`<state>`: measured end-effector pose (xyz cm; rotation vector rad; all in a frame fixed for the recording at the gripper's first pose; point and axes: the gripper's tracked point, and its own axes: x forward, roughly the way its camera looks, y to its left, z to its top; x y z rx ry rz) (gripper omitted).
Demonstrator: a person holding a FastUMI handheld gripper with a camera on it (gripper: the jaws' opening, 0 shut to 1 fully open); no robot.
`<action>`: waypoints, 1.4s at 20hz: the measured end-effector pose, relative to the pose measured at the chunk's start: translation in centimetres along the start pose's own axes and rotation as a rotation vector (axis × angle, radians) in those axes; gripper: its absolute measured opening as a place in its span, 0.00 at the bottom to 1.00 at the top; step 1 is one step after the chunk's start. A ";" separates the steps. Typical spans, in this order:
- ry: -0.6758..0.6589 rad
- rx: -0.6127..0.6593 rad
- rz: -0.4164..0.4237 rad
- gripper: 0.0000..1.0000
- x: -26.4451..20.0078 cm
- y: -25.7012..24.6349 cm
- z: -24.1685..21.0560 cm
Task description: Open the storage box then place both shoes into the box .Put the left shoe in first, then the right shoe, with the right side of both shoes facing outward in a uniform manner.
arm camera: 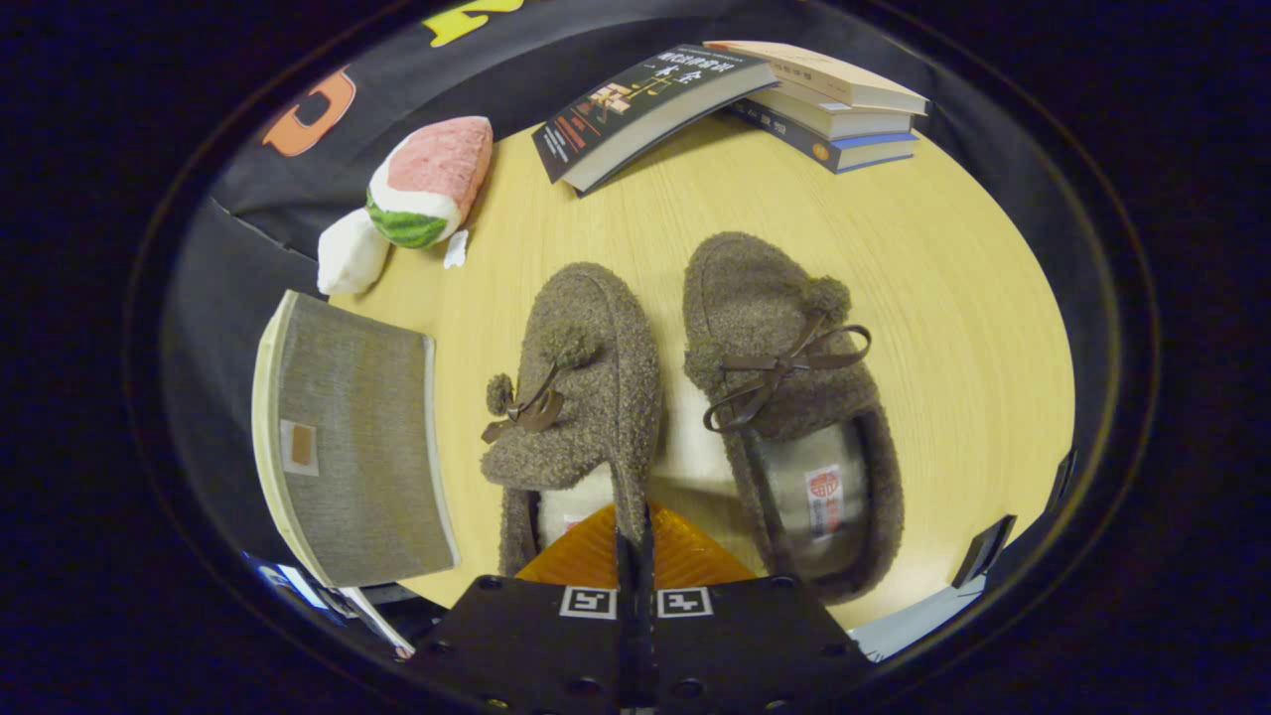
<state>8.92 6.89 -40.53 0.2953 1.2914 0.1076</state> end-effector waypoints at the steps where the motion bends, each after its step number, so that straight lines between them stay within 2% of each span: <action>1: -0.004 0.000 0.012 0.00 -1.1 0.5 0.1; 4: -0.037 -0.030 0.024 0.00 -4.6 2.2 0.5; 8: -0.088 -0.037 0.075 0.00 -9.0 6.8 0.9; 15: -0.107 -0.103 0.193 0.00 -13.2 18.8 -1.0; 18: -0.101 -0.140 0.187 0.00 -12.1 23.2 -2.1; 21: -0.068 -0.139 0.176 0.00 -9.1 27.7 -3.4; 28: 0.001 -0.149 0.046 0.00 -0.5 32.3 -5.1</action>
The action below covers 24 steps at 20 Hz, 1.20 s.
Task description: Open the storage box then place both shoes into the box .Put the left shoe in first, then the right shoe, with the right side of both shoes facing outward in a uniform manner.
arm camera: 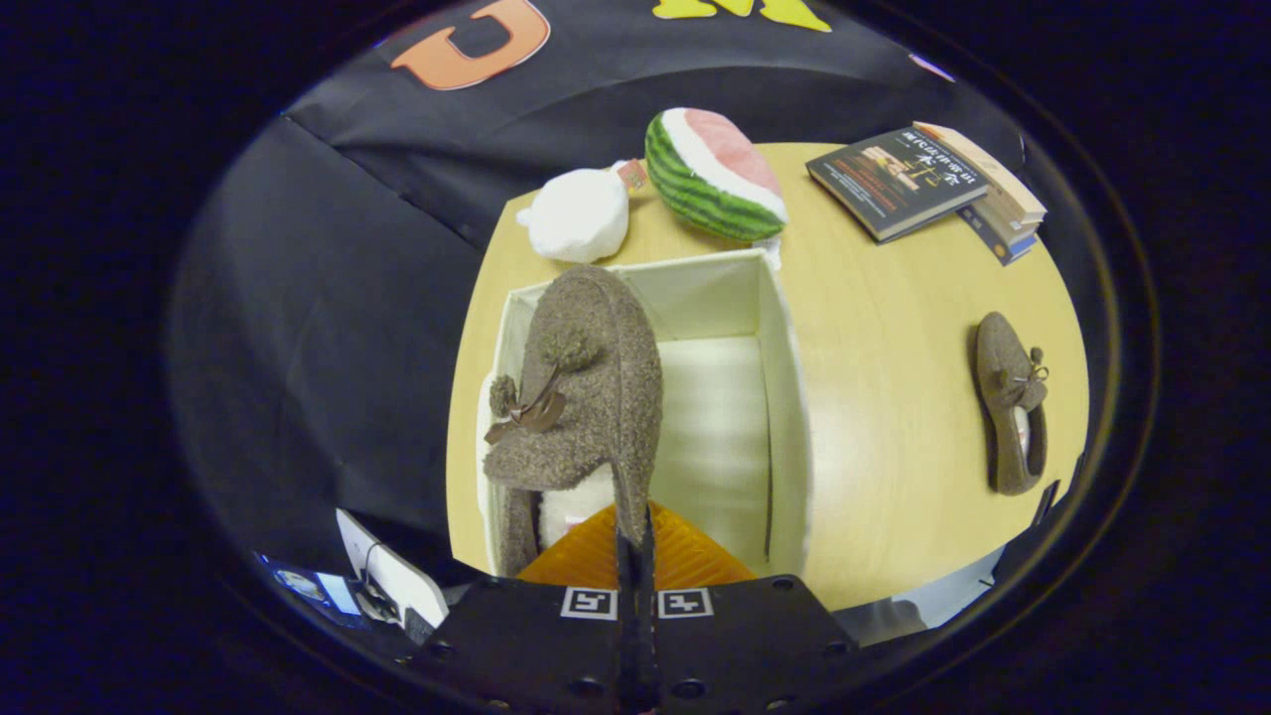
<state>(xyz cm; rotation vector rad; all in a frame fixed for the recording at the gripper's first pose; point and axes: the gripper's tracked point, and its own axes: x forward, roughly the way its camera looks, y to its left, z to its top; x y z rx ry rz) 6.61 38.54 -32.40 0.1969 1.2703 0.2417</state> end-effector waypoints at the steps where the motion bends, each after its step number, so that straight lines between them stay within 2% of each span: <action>1: 0.011 0.000 -0.014 0.00 1.1 0.2 -0.2; 7: 0.095 0.024 -0.080 0.00 7.3 0.1 -0.5; 11: 0.109 0.043 -0.140 0.01 9.8 -0.9 -0.1; 16: 0.138 -0.008 -0.172 0.01 11.5 -1.1 -0.5; 19: 0.162 -0.016 -0.153 0.08 11.7 -0.9 -0.7; 21: 0.159 -0.018 -0.125 0.09 11.2 -0.7 -0.6; 23: 0.152 -0.022 -0.098 0.22 10.4 -0.4 -0.6; 24: 0.147 -0.018 -0.068 0.22 9.6 0.0 -0.5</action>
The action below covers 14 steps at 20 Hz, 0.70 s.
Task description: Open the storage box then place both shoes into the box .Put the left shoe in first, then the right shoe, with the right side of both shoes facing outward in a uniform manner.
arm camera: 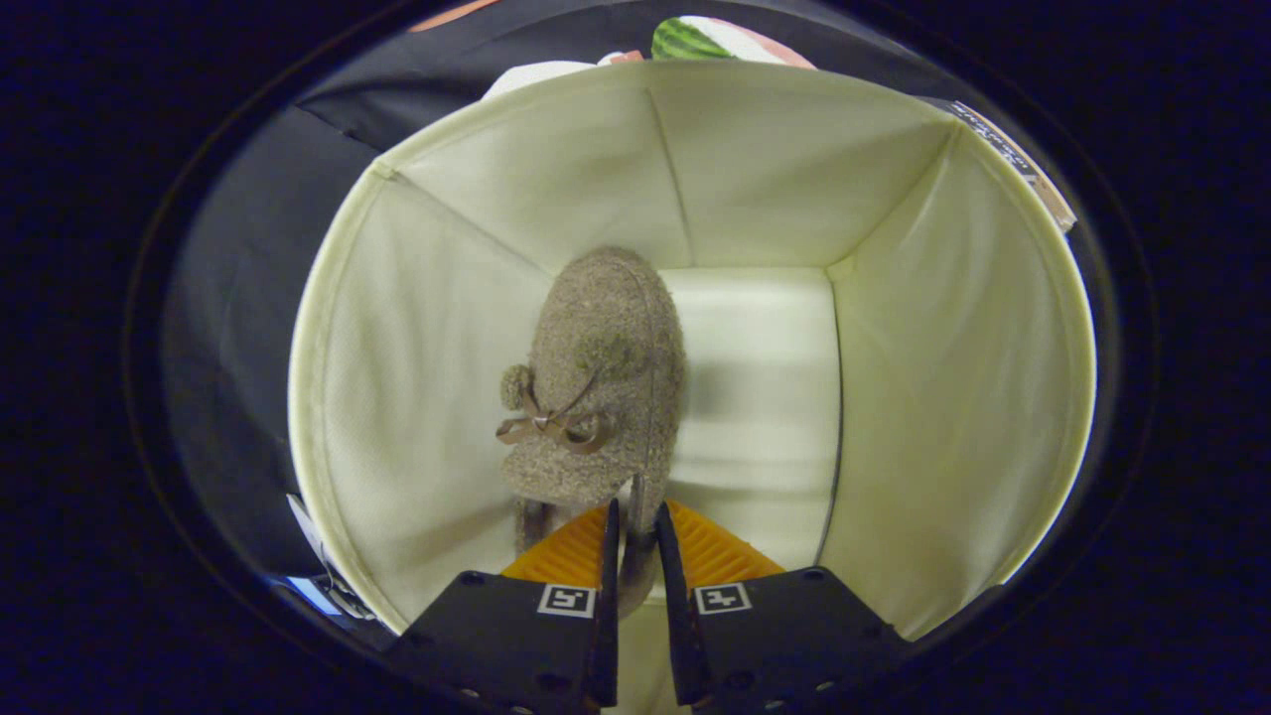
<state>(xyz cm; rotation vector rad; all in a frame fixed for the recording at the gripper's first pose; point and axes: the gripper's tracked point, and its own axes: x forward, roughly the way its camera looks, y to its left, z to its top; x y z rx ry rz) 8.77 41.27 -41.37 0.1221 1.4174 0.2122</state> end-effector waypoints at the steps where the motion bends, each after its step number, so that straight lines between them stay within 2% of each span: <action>1: 0.002 -0.006 0.038 0.28 -1.0 0.6 -0.2; 3: -0.008 -0.045 0.061 0.65 -3.2 0.3 -0.2; 6: -0.046 -0.106 0.123 0.80 -7.7 0.5 -0.6; 8: -0.073 -0.156 0.159 0.86 -10.8 0.1 -0.8; 9: -0.086 -0.184 0.166 0.97 -12.2 -0.3 -0.9; 14: -0.134 -0.209 0.202 0.96 -17.1 -5.1 -1.1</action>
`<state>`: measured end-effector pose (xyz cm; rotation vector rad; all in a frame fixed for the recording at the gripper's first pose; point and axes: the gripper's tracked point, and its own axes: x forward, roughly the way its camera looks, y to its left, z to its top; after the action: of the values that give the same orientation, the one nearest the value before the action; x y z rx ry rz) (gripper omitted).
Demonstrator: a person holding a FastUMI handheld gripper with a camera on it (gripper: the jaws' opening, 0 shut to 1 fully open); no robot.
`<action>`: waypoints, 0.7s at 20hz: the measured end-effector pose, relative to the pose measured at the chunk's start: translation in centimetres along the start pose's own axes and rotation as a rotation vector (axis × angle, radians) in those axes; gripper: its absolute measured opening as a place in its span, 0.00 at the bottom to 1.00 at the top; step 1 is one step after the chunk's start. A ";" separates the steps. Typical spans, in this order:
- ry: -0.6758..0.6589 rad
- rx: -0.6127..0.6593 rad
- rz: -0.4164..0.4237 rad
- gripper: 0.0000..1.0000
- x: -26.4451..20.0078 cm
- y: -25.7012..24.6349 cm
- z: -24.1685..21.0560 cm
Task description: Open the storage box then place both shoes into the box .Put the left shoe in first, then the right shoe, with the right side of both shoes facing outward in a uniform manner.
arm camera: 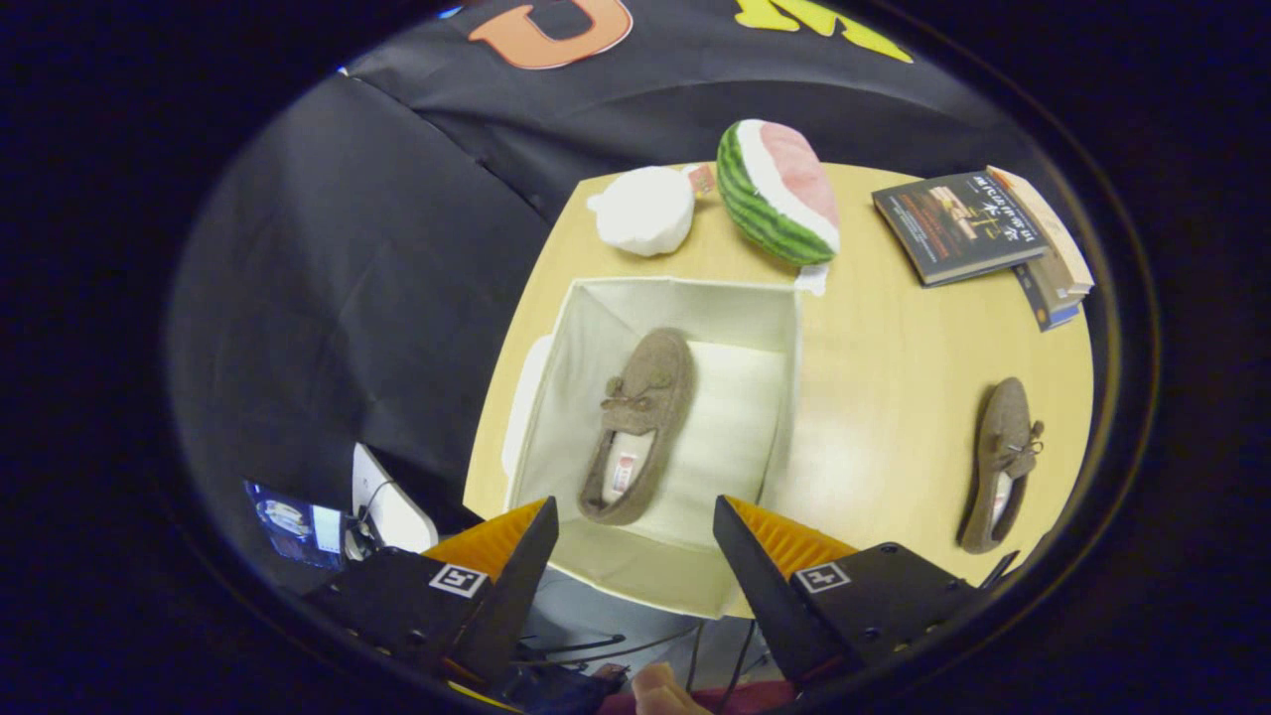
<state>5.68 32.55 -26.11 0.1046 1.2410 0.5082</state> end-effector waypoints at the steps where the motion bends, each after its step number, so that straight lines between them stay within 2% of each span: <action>1: -0.001 -0.008 -0.007 0.96 -0.7 -1.4 -0.4; 6: -0.014 0.034 -0.029 0.96 -3.4 -10.3 -2.6; 11: 0.005 0.146 -0.123 0.96 -4.3 -22.6 -4.5; 14: 0.018 0.169 -0.199 0.96 -4.5 -29.8 -5.6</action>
<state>8.75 3.22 -34.38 0.1183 1.2949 0.2315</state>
